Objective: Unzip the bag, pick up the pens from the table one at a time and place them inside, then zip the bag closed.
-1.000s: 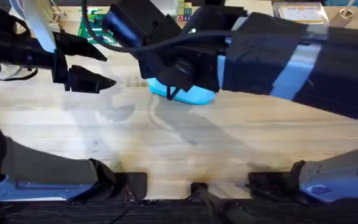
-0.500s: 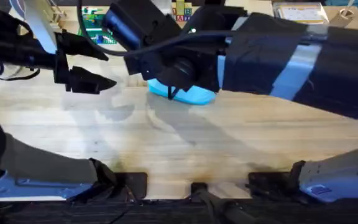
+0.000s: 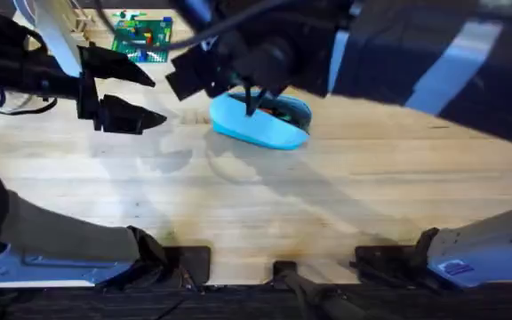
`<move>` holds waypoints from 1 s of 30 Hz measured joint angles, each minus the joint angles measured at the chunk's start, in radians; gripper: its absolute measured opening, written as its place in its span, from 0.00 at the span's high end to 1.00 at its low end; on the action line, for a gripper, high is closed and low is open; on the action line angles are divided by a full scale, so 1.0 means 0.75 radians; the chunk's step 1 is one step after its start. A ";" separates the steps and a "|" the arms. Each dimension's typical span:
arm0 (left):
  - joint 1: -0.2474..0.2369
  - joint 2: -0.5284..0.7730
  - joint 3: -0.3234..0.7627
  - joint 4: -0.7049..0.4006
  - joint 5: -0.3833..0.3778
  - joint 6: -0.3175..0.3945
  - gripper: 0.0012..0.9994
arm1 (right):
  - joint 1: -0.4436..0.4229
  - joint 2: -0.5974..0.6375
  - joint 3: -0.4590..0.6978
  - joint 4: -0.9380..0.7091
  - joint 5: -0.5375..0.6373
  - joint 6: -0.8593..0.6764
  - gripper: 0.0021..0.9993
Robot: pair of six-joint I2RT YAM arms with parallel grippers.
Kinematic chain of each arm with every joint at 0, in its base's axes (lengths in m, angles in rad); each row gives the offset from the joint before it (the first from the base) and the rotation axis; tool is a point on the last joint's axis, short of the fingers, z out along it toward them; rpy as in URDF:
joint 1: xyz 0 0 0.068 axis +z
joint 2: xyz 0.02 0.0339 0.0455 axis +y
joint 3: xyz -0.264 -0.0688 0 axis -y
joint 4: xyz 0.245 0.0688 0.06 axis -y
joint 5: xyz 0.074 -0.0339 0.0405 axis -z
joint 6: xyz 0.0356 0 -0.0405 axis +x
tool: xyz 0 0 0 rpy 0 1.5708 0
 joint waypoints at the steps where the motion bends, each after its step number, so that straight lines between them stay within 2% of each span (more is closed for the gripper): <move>1: 0.000 0.000 0.000 0.000 0.000 0.000 0.01 | -0.015 0.000 0.006 0.000 -0.026 -0.006 0.00; 5: 0.000 0.000 0.000 0.000 0.000 0.000 0.01 | -0.053 0.000 0.018 -0.011 -0.077 -0.017 0.00; 17: 0.000 0.000 0.000 0.000 0.000 0.000 0.01 | -0.055 0.004 0.120 -0.165 -0.130 -0.020 0.00; 22: 0.000 0.000 0.000 -0.001 0.000 0.000 0.01 | -0.073 0.054 0.180 -0.193 -0.191 -0.014 0.00; 30: 0.000 0.000 0.000 -0.010 0.000 0.000 0.01 | -0.102 0.135 0.189 -0.203 -0.244 0.006 0.00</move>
